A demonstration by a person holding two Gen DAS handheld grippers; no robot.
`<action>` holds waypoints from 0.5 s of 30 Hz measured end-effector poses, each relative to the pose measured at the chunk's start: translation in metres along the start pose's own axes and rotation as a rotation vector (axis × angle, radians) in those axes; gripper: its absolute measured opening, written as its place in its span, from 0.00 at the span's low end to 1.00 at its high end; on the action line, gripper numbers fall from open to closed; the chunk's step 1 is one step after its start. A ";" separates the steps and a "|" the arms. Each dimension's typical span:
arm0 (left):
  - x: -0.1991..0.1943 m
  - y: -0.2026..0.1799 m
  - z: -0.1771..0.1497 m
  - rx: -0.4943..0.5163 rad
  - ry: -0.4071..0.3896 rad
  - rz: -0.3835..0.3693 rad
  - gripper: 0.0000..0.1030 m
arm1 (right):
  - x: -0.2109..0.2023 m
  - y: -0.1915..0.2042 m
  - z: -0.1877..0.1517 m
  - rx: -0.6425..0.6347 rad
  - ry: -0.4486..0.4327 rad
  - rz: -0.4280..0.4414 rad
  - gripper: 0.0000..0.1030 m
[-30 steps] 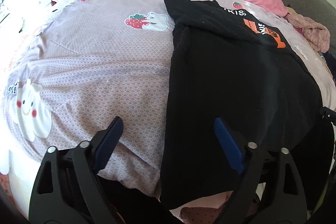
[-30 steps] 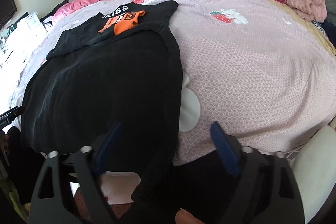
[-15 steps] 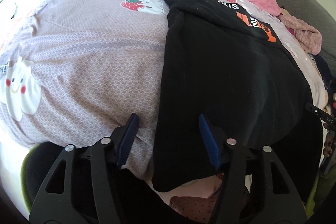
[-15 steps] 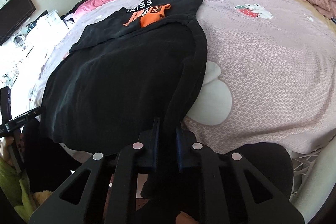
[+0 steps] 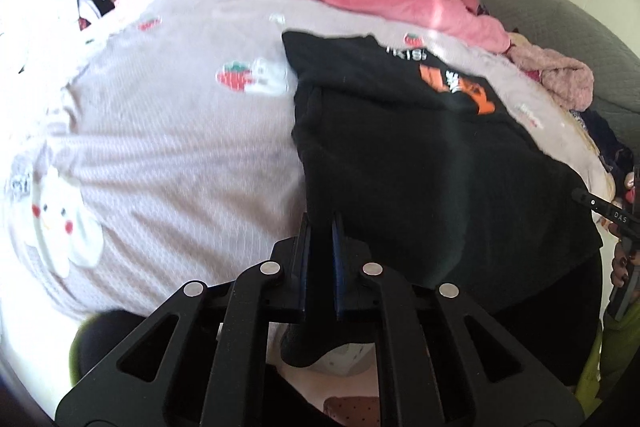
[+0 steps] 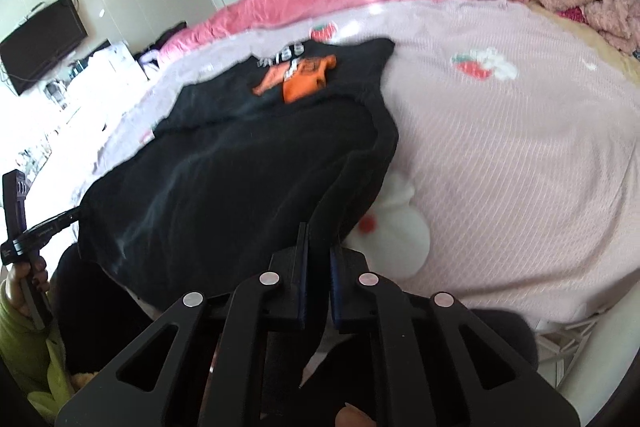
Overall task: Fold small clothes
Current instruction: 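Lift the hem with both tools and fold it toward the collar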
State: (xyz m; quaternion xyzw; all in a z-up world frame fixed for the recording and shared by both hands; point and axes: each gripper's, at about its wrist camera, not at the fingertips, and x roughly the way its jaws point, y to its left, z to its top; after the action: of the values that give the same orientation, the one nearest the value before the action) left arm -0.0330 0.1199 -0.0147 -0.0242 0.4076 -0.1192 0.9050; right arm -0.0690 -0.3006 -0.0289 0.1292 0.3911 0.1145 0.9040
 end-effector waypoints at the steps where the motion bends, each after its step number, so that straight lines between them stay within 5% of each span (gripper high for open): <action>1: -0.002 0.000 0.007 0.002 -0.015 -0.004 0.03 | -0.005 -0.001 0.007 -0.003 -0.025 0.000 0.08; 8: 0.004 0.011 0.058 -0.023 -0.084 0.022 0.03 | -0.013 -0.006 0.054 -0.020 -0.145 -0.051 0.08; 15: 0.041 0.016 0.088 -0.036 -0.073 0.067 0.04 | 0.015 -0.004 0.084 -0.042 -0.161 -0.120 0.08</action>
State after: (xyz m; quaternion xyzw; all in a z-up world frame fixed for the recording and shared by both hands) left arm 0.0622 0.1206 0.0119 -0.0311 0.3771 -0.0807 0.9221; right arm 0.0036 -0.3123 0.0154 0.0954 0.3219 0.0574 0.9402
